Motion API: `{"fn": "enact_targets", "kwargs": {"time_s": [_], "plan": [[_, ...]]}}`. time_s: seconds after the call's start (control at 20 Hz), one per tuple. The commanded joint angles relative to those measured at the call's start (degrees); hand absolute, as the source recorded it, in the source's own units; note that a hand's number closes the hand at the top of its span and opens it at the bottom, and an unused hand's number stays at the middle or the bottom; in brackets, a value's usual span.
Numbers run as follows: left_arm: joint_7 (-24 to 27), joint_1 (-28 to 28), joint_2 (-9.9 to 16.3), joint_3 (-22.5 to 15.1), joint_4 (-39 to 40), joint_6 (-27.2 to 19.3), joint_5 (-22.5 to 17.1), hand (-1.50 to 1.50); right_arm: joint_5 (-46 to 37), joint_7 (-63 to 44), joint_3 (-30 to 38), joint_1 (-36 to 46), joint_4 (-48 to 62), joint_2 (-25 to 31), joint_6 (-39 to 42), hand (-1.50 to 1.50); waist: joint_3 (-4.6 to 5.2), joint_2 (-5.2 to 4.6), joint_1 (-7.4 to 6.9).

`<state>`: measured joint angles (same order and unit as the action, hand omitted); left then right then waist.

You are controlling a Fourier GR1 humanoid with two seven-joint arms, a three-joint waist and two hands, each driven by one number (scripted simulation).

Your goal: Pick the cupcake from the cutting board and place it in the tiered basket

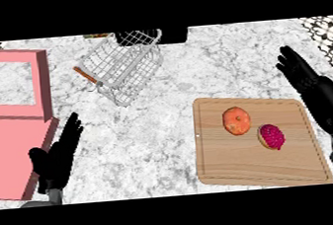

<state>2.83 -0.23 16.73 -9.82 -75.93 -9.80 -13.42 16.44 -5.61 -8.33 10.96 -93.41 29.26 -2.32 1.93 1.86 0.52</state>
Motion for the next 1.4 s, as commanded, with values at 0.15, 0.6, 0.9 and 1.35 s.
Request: {"fn": "enact_targets", "kwargs": {"time_s": [0.15, 0.6, 0.9, 1.35], "plan": [[-3.98, -1.64, 3.91, 1.62, -7.27, 1.27, -0.20, 0.00, -6.50, 5.73, -3.79, -2.34, -13.03, -6.97, -7.43, 1.50, -1.97, -1.30, -0.39], [-10.46, -5.34, 5.96, 3.36, -9.44, 4.13, -3.52, 0.00, -26.25, 6.35, 0.80, -13.41, -2.08, -14.85, -36.85, -1.50, -1.92, -1.75, 0.03], [-9.80, -1.94, 5.23, 3.96, -10.55, 3.45, -3.32, 0.00, -41.85, -9.61, -2.11, -18.41, -13.18, -1.43, -32.61, -1.50, -1.57, -1.45, 0.85], [-12.26, -4.25, 6.82, 4.38, -13.51, 3.85, -3.39, 0.00, -48.15, -34.49, -10.56, -21.19, -19.58, 12.46, -4.24, -1.50, -1.32, -1.66, -0.84]]}}
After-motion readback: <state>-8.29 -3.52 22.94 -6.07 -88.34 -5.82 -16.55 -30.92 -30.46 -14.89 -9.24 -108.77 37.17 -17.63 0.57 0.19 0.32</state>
